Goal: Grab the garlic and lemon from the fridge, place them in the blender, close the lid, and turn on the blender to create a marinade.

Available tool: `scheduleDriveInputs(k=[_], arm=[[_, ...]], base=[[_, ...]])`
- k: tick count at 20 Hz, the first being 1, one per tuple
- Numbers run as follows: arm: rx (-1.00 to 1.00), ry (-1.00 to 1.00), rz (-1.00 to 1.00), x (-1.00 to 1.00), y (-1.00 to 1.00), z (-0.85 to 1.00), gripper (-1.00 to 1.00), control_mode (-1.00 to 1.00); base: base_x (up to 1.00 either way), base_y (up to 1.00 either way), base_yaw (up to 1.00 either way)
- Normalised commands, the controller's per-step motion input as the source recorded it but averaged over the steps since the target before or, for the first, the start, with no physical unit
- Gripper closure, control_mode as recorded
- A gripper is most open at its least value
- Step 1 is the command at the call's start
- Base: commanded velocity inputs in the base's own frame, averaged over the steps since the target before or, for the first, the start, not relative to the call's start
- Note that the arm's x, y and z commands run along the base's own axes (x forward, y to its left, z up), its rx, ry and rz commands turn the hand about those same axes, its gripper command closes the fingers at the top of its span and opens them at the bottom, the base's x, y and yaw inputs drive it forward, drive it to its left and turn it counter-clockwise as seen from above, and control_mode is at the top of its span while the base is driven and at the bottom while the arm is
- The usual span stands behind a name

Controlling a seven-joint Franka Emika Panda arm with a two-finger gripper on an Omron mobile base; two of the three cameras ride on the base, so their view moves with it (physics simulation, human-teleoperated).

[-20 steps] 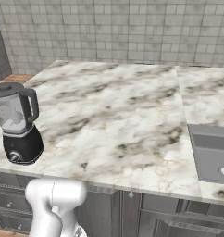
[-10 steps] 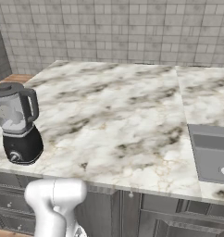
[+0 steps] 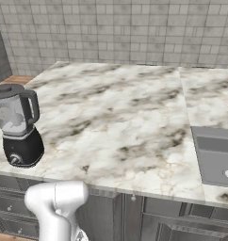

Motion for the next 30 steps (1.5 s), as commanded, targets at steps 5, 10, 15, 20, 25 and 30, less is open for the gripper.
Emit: scheduleDriveInputs(k=[5, 10, 15, 20, 25, 30], arm=[[0.09, -0.19, 0.00, 0.09, -0.24, -0.14, -1.00, -1.00], [0.05, -0.14, 0.00, 0.25, 0.00, -0.09, -1.00, -1.00], [0.02, -0.13, 0.00, 0.27, 0.06, -0.20, -1.00, -1.00], [0.00, -0.04, 0.00, 0.29, 0.26, -0.34, -1.00, -1.00], [0.00, -0.03, 0.00, 0.32, 0.20, -0.29, -1.00, -1.00], [0.00, -0.03, 0.00, 0.32, 0.21, -0.27, -1.00, -1.00]], base=[[0.00, 0.00, 0.00], [0.00, 0.00, 0.00], [0.00, 0.00, 0.00], [0.00, 0.00, 0.00], [0.00, 0.00, 0.00], [0.00, 0.00, 0.00]])
